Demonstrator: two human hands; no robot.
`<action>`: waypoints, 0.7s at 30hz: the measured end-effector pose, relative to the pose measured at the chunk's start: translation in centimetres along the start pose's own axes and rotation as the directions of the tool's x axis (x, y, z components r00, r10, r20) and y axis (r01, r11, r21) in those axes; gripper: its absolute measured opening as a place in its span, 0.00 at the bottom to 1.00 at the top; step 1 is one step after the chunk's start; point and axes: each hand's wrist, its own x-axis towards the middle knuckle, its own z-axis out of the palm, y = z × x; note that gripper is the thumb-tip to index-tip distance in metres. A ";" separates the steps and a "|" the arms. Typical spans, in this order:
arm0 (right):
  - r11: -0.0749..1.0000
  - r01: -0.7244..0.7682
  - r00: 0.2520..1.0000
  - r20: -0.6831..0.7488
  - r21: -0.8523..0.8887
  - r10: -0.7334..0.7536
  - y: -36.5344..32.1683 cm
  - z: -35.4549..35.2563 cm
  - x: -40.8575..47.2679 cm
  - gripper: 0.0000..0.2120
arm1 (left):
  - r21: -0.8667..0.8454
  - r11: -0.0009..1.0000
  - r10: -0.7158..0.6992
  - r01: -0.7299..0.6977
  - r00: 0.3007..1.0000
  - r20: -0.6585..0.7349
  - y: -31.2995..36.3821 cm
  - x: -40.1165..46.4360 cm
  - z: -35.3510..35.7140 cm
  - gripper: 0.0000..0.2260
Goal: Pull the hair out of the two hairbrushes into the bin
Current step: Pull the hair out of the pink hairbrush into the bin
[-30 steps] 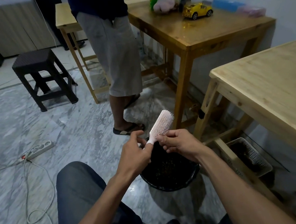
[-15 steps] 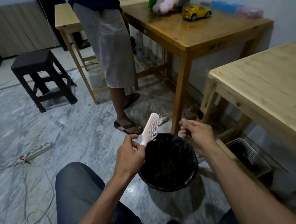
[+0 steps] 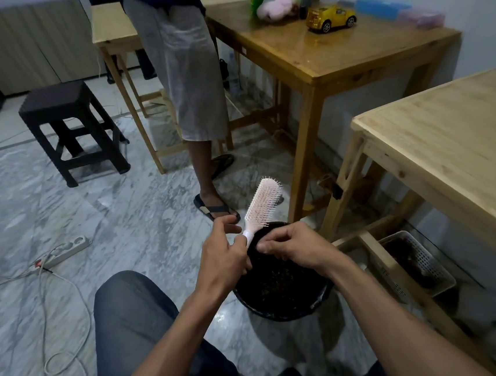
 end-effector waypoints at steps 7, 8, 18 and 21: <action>0.976 -0.047 0.899 -0.418 0.212 0.134 1.1 -1.8 0.2 0.05 | 0.090 0.996 -0.026 0.028 0.999 -0.028 -0.4 0.2 -0.1 0.15; 0.974 -0.067 0.879 -0.450 0.215 0.159 1.3 -2.0 0.2 0.05 | 0.120 0.992 -0.023 0.027 0.999 -0.033 -0.6 0.2 0.0 0.15; 0.965 -0.126 0.688 -0.680 0.231 0.253 1.6 -3.5 0.5 0.05 | 0.250 0.968 0.007 0.015 0.996 -0.087 -0.7 -0.1 -0.1 0.08; 0.982 -0.184 0.768 -0.620 0.027 0.161 1.6 -3.2 1.1 0.07 | 0.244 0.970 0.023 -0.002 0.996 -0.086 -0.4 -0.1 0.0 0.07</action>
